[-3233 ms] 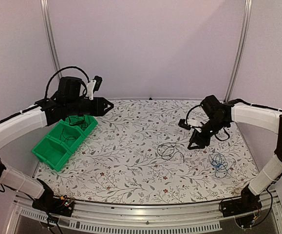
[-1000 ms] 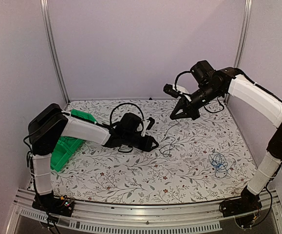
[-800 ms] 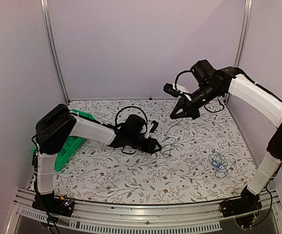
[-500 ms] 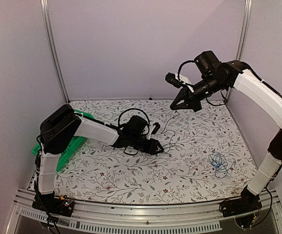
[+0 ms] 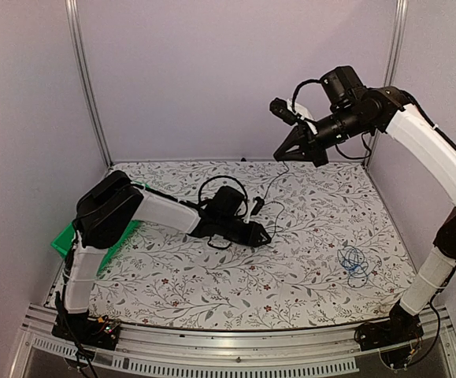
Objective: Untangle the cables
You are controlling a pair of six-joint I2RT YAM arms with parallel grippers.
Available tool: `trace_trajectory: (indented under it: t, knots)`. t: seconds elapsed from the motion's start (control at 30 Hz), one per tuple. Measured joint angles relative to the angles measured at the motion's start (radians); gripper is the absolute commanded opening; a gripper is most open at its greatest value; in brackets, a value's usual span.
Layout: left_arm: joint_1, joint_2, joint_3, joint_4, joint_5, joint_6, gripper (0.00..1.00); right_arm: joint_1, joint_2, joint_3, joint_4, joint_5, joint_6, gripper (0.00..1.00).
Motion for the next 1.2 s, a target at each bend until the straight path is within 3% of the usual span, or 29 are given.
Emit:
trace_trajectory:
  t: [0.1,0.13,0.2,0.23,0.43,0.57,0.67,0.9,1.2]
  knots:
    - [0.005,0.018,0.01,0.026,0.026,-0.028,0.29,0.003,0.0,0.0,-0.001,0.0,0.001,0.0]
    - [0.008,0.025,0.015,0.035,0.035,-0.041,0.23,0.005,0.0,0.0,-0.001,0.0,0.002,0.0]
    - [0.011,0.032,0.016,0.049,0.048,-0.064,0.02,0.008,0.0,0.0,0.0,0.001,0.003,0.0]
    - [0.013,0.034,0.016,0.054,0.055,-0.077,0.0,0.011,0.0,0.0,0.0,0.003,0.004,0.0]
    - [0.032,0.032,-0.037,0.115,0.052,-0.133,0.0,0.014,0.002,0.058,-0.004,0.068,0.016,0.0]
    - [0.058,-0.03,-0.166,0.185,0.034,-0.176,0.0,0.003,0.014,0.267,0.033,0.165,0.018,0.0]
    - [0.077,-0.082,-0.255,0.214,0.016,-0.201,0.0,-0.014,-0.003,0.386,0.152,0.238,0.024,0.0]
    - [0.143,-0.195,-0.405,0.216,-0.037,-0.22,0.0,-0.046,-0.101,0.404,0.381,0.391,0.04,0.0]
    - [0.299,-0.34,-0.544,0.163,-0.079,-0.198,0.0,-0.101,-0.059,0.45,0.415,0.46,0.074,0.0]
